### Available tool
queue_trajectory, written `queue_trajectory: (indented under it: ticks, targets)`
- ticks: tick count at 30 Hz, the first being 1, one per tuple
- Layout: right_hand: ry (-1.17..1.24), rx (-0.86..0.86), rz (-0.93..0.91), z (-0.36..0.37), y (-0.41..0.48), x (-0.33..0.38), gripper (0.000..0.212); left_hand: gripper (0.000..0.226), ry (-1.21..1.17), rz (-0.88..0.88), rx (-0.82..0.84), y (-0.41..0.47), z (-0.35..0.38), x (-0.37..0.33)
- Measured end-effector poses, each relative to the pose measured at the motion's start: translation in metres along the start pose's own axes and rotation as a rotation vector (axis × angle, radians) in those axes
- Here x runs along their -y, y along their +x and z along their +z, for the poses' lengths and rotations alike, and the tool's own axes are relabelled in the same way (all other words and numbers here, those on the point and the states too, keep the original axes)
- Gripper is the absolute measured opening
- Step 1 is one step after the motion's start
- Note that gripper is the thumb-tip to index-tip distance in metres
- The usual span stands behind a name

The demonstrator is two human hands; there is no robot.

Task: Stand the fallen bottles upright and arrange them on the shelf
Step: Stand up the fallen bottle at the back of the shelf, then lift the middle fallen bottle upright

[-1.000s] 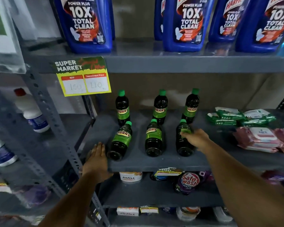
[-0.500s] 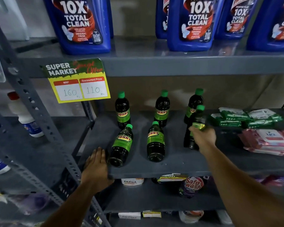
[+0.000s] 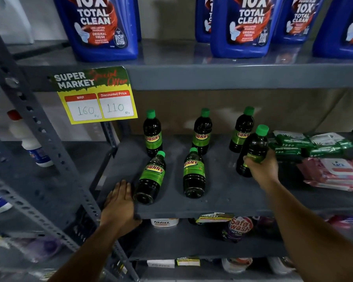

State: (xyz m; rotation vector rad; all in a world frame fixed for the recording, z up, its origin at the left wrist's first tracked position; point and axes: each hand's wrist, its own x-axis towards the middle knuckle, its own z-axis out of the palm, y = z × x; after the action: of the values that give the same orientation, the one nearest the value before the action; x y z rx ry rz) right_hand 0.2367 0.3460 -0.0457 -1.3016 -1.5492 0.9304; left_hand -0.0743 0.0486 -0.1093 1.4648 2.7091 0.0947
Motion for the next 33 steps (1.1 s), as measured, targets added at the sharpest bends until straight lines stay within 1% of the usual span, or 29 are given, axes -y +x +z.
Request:
queue_trajectory:
  ticks: [1, 3, 4, 5, 6, 7, 8, 9, 10, 12, 13, 16, 21, 24, 27, 30, 31, 33]
  targets:
    - [-0.007, -0.028, -0.004, 0.0, -0.005, 0.002, 0.056, 0.128, 0.006, 0.003, 0.002, 0.0, 0.0, 0.0]
    - [-0.112, -0.201, -0.082, 0.003, -0.021, 0.005, 0.077, 0.128, 0.024, 0.007, -0.001, -0.001, 0.001, 0.0]
    - [-0.189, -0.299, -0.162, 0.007, -0.033, 0.007, 0.078, 0.128, 0.031, 0.005, -0.004, -0.001, 0.001, 0.0]
    - [-0.253, -0.351, -0.253, 0.013, -0.045, 0.01, 0.074, 0.127, 0.035, 0.005, -0.007, -0.001, 0.001, -0.001]
    - [-0.299, -0.331, -0.339, 0.021, -0.056, 0.014, 0.067, 0.127, 0.038, 0.006, -0.008, -0.001, 0.001, -0.001]
    - [-0.318, -0.246, -0.408, 0.03, -0.065, 0.018, 0.059, 0.126, 0.04, 0.009, -0.01, -0.001, 0.0, -0.001]
    - [-0.311, -0.116, -0.427, 0.04, -0.071, 0.022, 0.054, 0.126, 0.039, 0.011, -0.012, -0.001, 0.0, -0.001]
    - [-0.289, 0.029, -0.377, 0.05, -0.076, 0.028, 0.053, 0.126, 0.037, 0.014, -0.01, -0.001, -0.001, -0.002]
    - [-0.271, 0.153, -0.283, 0.06, -0.078, 0.035, 0.058, 0.126, 0.036, 0.015, -0.004, -0.002, -0.002, -0.002]
    - [-0.275, 0.306, -0.065, 0.08, -0.076, 0.048, 0.075, 0.126, 0.022, 0.006, 0.008, -0.003, -0.003, -0.003]
    - [-0.283, 0.359, 0.033, 0.09, -0.075, 0.053, 0.078, 0.125, 0.013, 0.001, 0.012, -0.004, -0.003, -0.003]
    - [-0.269, 0.461, 0.241, 0.112, -0.074, 0.062, 0.061, 0.123, 0.004, 0.0, 0.011, -0.004, -0.004, -0.003]
    - [-0.098, 0.432, 0.424, 0.127, -0.072, 0.059, 0.051, 0.121, -0.006, -0.001, 0.017, -0.005, -0.005, -0.004]
    - [-0.127, 0.437, 0.465, 0.124, -0.076, 0.055, 0.055, 0.121, -0.004, -0.003, 0.016, -0.005, -0.006, -0.003]
    - [-0.156, 0.338, 0.437, 0.118, -0.076, 0.057, 0.054, 0.122, 0.0, -0.003, 0.015, -0.004, -0.006, -0.004]
    - [-0.085, 0.238, 0.401, 0.111, -0.069, 0.064, 0.076, 0.121, 0.003, -0.003, 0.017, -0.004, -0.005, -0.004]
    - [-0.06, 0.21, 0.388, 0.109, -0.067, 0.065, 0.078, 0.121, 0.004, -0.004, 0.015, -0.004, -0.004, -0.003]
    - [-0.026, 0.172, 0.363, 0.106, -0.064, 0.066, 0.075, 0.12, 0.009, -0.005, 0.008, -0.004, -0.004, -0.004]
